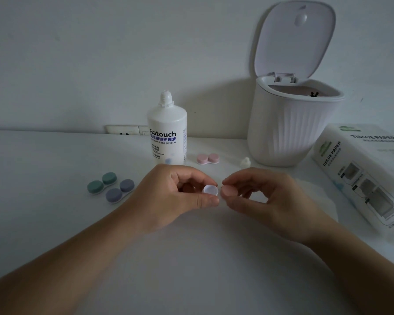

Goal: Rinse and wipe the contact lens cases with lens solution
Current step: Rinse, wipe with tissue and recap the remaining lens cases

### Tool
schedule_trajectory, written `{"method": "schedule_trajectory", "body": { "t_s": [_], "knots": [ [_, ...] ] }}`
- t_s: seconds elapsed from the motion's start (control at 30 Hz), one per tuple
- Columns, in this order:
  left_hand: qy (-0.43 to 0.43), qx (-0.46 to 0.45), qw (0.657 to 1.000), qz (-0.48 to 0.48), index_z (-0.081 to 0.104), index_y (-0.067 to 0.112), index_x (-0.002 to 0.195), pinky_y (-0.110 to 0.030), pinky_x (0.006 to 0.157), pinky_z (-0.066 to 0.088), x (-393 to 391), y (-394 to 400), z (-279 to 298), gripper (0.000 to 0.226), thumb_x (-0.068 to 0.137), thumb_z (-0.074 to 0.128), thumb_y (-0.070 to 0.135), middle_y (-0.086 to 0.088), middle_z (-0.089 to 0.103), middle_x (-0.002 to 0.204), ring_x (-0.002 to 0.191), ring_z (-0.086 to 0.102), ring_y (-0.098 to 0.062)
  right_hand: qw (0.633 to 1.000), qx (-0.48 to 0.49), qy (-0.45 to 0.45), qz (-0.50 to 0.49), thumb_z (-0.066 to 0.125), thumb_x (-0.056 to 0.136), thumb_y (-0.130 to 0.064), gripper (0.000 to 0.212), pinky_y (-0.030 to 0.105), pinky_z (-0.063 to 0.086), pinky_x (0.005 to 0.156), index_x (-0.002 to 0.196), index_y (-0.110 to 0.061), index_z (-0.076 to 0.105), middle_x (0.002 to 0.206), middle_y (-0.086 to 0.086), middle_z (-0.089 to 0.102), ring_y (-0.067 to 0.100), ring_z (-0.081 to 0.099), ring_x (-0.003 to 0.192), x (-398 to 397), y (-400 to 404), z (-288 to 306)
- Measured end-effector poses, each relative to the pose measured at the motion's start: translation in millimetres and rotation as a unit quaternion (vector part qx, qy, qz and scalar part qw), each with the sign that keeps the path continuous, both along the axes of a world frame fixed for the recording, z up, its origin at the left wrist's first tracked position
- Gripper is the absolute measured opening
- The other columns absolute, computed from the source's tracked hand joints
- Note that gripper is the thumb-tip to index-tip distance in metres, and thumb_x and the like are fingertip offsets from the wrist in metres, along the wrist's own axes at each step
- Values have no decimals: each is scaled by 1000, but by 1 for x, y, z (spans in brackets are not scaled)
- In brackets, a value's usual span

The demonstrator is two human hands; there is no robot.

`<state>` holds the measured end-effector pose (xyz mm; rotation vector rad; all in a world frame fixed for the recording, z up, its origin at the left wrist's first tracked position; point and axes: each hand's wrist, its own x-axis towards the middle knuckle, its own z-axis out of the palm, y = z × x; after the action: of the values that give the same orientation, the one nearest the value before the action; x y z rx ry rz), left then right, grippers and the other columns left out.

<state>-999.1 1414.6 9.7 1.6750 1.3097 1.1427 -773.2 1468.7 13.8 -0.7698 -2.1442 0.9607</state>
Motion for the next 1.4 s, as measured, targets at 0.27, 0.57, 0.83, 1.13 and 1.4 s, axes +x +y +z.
{"method": "schedule_trajectory", "body": {
  "t_s": [0.27,0.57,0.83,1.13,1.4],
  "knots": [
    [-1,-5,1000,9,79,33,86,-13,57,41,1,1,1,21,67,85,39,13,64,61,57,51,-1,999,-33,-16,14,81,82,-29,41,28,57,84,120,-32,68,101,-13,75,13,72,91,4,1,0],
    [6,-2,1000,0,79,34,86,-17,60,45,2,0,1,29,62,84,49,-2,70,71,60,55,-4,999,-42,-24,3,80,66,-51,49,32,58,76,110,-41,62,94,-10,72,14,69,77,0,0,-4],
    [5,-6,1000,-5,79,35,87,-24,63,46,3,1,1,32,61,82,54,0,71,72,64,55,-7,999,-35,-6,-18,81,70,-42,31,38,57,69,93,-29,64,86,-7,72,16,65,71,-4,-3,-3],
    [10,0,1000,-7,79,35,87,-19,60,44,2,1,0,32,61,81,55,2,69,69,62,54,-5,999,-44,13,-13,80,72,-39,27,38,54,68,94,-29,68,83,-6,72,12,62,68,-2,-2,-4],
    [9,3,1000,-2,79,33,86,-13,57,40,0,1,0,20,70,89,37,15,61,61,57,50,-2,999,-32,-2,8,79,82,-25,29,25,55,72,109,-34,71,93,-11,75,10,66,75,2,-1,-3]
  ]
}}
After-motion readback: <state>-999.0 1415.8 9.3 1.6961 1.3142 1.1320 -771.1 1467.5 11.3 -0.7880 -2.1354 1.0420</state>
